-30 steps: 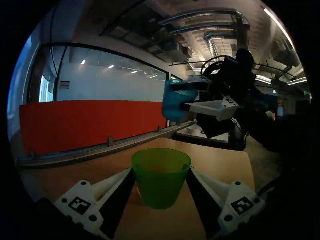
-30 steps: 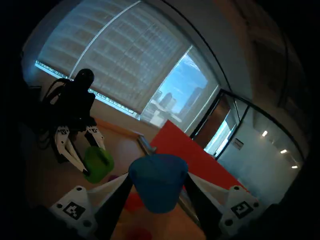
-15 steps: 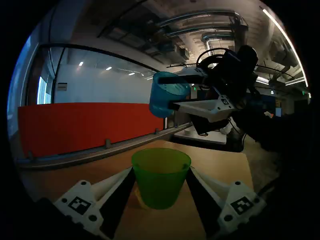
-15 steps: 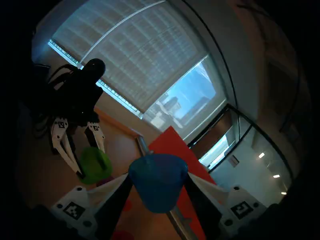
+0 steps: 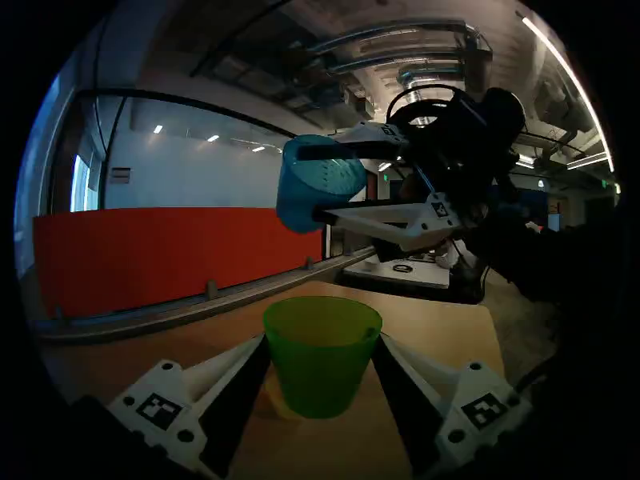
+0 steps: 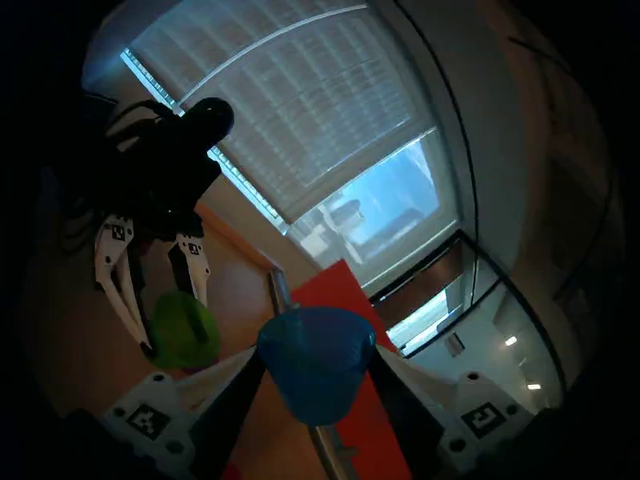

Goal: Pour water

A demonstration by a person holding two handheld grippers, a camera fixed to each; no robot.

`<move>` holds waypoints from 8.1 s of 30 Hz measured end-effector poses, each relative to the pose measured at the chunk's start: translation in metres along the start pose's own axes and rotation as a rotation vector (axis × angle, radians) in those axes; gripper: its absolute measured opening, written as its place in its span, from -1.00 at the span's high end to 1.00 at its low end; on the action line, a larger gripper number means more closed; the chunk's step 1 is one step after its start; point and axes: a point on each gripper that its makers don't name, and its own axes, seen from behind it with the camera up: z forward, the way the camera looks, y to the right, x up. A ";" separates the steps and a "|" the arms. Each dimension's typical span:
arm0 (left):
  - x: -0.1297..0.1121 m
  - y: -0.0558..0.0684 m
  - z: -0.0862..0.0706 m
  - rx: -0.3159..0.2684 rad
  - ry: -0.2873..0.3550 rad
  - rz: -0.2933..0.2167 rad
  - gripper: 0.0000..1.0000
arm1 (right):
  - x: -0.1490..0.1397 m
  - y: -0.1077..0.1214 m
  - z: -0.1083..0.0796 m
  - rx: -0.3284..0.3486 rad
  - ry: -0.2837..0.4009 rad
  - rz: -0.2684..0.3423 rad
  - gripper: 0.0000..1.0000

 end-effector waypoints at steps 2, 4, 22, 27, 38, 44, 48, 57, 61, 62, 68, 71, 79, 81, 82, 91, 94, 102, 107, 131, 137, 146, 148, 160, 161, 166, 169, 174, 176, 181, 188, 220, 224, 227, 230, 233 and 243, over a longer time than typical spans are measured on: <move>0.000 0.001 0.000 -0.006 0.001 0.001 -0.69 | 0.001 0.001 0.001 -0.006 -0.002 -0.018 -0.80; 0.000 0.003 0.001 -0.012 -0.001 0.000 -0.69 | 0.002 0.002 0.002 -0.010 -0.003 -0.035 -0.80; -0.001 0.007 0.006 -0.028 0.008 -0.016 -0.69 | 0.013 0.006 0.003 -0.033 0.002 -0.170 -0.80; -0.002 0.009 0.007 -0.032 0.007 -0.016 -0.69 | 0.014 0.007 0.004 -0.039 -0.001 -0.190 -0.80; -0.002 0.010 0.007 -0.034 0.015 -0.011 -0.68 | 0.020 0.009 0.005 -0.052 0.001 -0.248 -0.80; -0.001 0.011 0.005 -0.034 0.016 -0.007 -0.68 | 0.022 0.011 0.006 -0.058 0.003 -0.270 -0.80; 0.000 0.011 0.004 -0.034 0.018 -0.006 -0.68 | 0.025 0.013 0.006 -0.063 0.005 -0.282 -0.80; 0.002 0.012 0.003 -0.033 0.019 -0.001 -0.68 | 0.029 0.018 0.007 -0.074 0.009 -0.323 -0.80; 0.001 0.012 0.003 -0.032 0.017 0.002 -0.68 | 0.030 0.018 0.007 -0.074 0.011 -0.332 -0.80; 0.001 0.012 0.003 -0.032 0.017 0.003 -0.68 | 0.030 0.018 0.008 -0.074 0.012 -0.335 -0.80; 0.000 0.013 0.004 -0.031 0.018 0.012 -0.68 | 0.027 0.020 0.007 -0.078 0.007 -0.363 -0.80; 0.000 0.013 0.005 -0.031 0.018 0.013 -0.68 | 0.027 0.022 0.007 -0.083 0.006 -0.377 -0.80; 0.001 0.013 0.004 -0.030 0.021 0.012 -0.68 | 0.027 0.024 0.006 -0.090 0.005 -0.401 -0.80; 0.001 0.012 0.004 -0.029 0.021 0.013 -0.68 | 0.028 0.024 0.006 -0.091 0.004 -0.407 -0.80; 0.001 0.012 0.004 -0.029 0.021 0.013 -0.68 | 0.028 0.024 0.006 -0.092 0.006 -0.409 -0.80; 0.001 0.012 0.004 -0.027 0.021 0.014 -0.67 | 0.033 0.026 0.006 -0.099 0.011 -0.438 -0.80; 0.001 0.011 0.004 -0.027 0.023 0.013 -0.68 | 0.034 0.026 0.007 -0.101 0.013 -0.449 -0.80; 0.002 0.009 0.004 -0.023 0.025 0.012 -0.68 | 0.035 0.025 0.009 -0.103 0.016 -0.479 -0.80; 0.003 0.008 0.004 -0.021 0.027 0.011 -0.68 | 0.038 0.025 0.009 -0.107 0.018 -0.497 -0.80; 0.006 0.009 0.006 -0.020 0.031 0.013 -0.68 | 0.047 0.029 0.006 -0.128 0.028 -0.608 -0.80; 0.006 0.008 0.008 -0.020 0.033 0.011 -0.67 | 0.047 0.029 0.007 -0.128 0.030 -0.623 -0.80; 0.009 0.008 0.008 -0.018 0.038 0.015 -0.68 | 0.045 0.027 0.007 -0.123 0.031 -0.540 -0.80; 0.009 0.008 0.008 -0.018 0.039 0.017 -0.68 | 0.042 0.026 0.007 -0.119 0.031 -0.481 -0.80; 0.012 0.006 0.005 -0.008 0.039 0.023 -0.68 | 0.020 0.017 0.002 -0.085 0.027 -0.038 -0.80; 0.013 0.006 0.004 -0.007 0.039 0.023 -0.68 | 0.017 0.015 0.002 -0.079 0.026 0.009 -0.80; 0.014 0.007 0.003 -0.003 0.040 0.025 -0.68 | 0.008 0.010 0.000 -0.059 0.033 0.217 -0.80; 0.014 0.007 0.002 -0.003 0.037 0.028 -0.68 | 0.005 0.011 -0.002 -0.046 0.039 0.356 -0.80; 0.016 0.004 0.002 0.004 0.036 0.036 -0.68 | 0.002 0.014 -0.004 -0.023 0.045 0.561 -0.80; 0.017 0.003 0.001 0.006 0.038 0.038 -0.67 | 0.001 0.015 -0.004 -0.016 0.043 0.630 -0.80; 0.019 0.002 -0.001 0.011 0.037 0.040 -0.67 | -0.001 0.016 -0.007 0.004 0.050 0.771 -0.80; 0.015 -0.001 -0.003 0.019 0.013 0.044 -0.68 | -0.012 0.008 -0.013 0.022 0.034 0.851 -0.80; -0.054 -0.041 -0.008 0.087 -0.251 0.109 -0.67 | -0.140 -0.092 -0.051 0.110 -0.222 0.829 -0.80; -0.069 -0.041 -0.006 0.080 -0.306 0.122 -0.68 | -0.153 -0.115 -0.053 0.149 -0.262 0.819 -0.80; -0.082 -0.042 -0.004 0.073 -0.349 0.123 -0.68 | -0.163 -0.130 -0.054 0.177 -0.290 0.822 -0.80; -0.095 -0.044 -0.003 0.070 -0.391 0.123 -0.68 | -0.173 -0.141 -0.054 0.196 -0.313 0.823 -0.80; -0.108 -0.045 -0.003 0.063 -0.429 0.123 -0.68 | -0.181 -0.152 -0.055 0.218 -0.336 0.825 -0.80; -0.145 -0.043 -0.003 0.027 -0.564 0.097 -0.68 | -0.208 -0.189 -0.058 0.305 -0.430 0.852 -0.80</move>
